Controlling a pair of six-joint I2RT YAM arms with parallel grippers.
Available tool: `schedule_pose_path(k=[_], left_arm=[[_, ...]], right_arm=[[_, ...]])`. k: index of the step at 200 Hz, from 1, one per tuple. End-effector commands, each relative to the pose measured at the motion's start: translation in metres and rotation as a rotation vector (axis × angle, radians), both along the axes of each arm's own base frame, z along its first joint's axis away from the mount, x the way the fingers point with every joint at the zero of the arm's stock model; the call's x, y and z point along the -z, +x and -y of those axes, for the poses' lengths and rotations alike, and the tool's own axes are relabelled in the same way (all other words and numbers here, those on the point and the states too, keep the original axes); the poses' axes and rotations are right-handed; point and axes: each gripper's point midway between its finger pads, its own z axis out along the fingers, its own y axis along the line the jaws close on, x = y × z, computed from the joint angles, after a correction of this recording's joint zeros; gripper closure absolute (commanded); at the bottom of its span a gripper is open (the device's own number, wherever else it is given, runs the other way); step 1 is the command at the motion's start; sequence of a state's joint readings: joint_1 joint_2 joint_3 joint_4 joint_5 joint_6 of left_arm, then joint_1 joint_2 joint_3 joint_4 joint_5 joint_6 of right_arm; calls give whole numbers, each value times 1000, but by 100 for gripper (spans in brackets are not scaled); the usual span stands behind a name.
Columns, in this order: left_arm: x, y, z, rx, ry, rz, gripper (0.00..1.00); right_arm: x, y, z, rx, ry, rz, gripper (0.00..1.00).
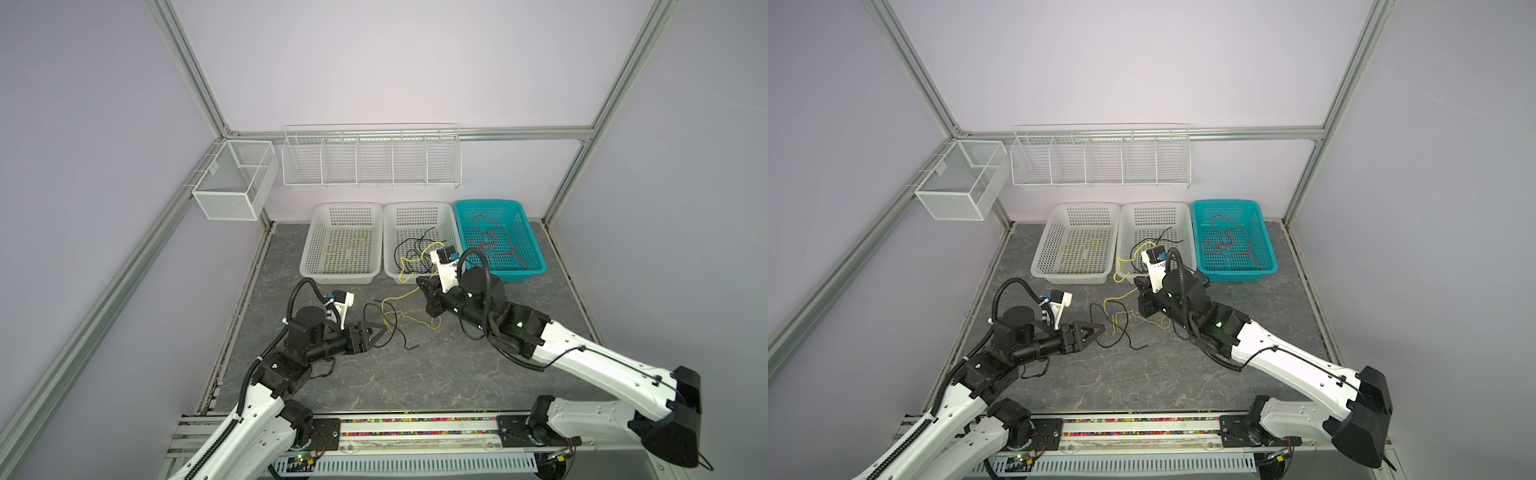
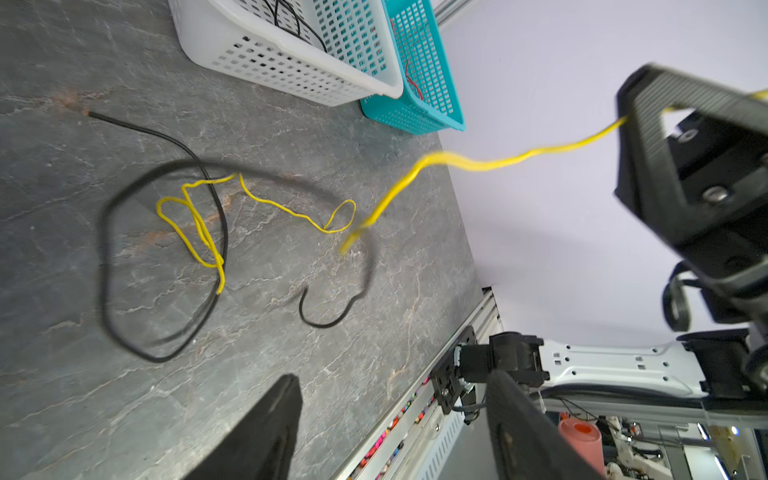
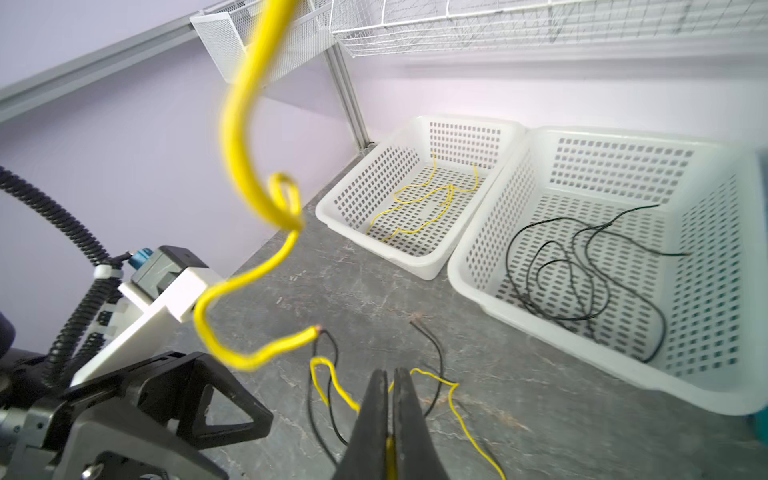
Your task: Untangle the cables
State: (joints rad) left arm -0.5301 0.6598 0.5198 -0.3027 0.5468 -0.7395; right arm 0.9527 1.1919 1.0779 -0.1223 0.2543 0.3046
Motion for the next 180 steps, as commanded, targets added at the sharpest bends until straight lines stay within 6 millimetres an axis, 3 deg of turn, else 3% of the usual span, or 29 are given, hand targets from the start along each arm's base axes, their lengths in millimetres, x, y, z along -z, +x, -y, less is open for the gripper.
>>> schedule_pose_path(k=[1, 50, 73, 124, 180], left_arm=[[-6, 0, -1, -3, -1, 23, 24], [-6, 2, -2, -10, 3, 24, 19], [-2, 4, -3, -24, 19, 13, 19], [14, 13, -17, -116, 96, -18, 17], [35, 19, -26, -173, 168, -72, 16]], right_arm=[[5, 4, 16, 40, -203, 58, 93], [-12, 8, 25, 69, -339, 159, 93], [-13, 21, 23, 65, -390, 128, 93], [10, 82, 26, 60, -396, -80, 94], [21, 170, 32, 117, -376, -177, 94]])
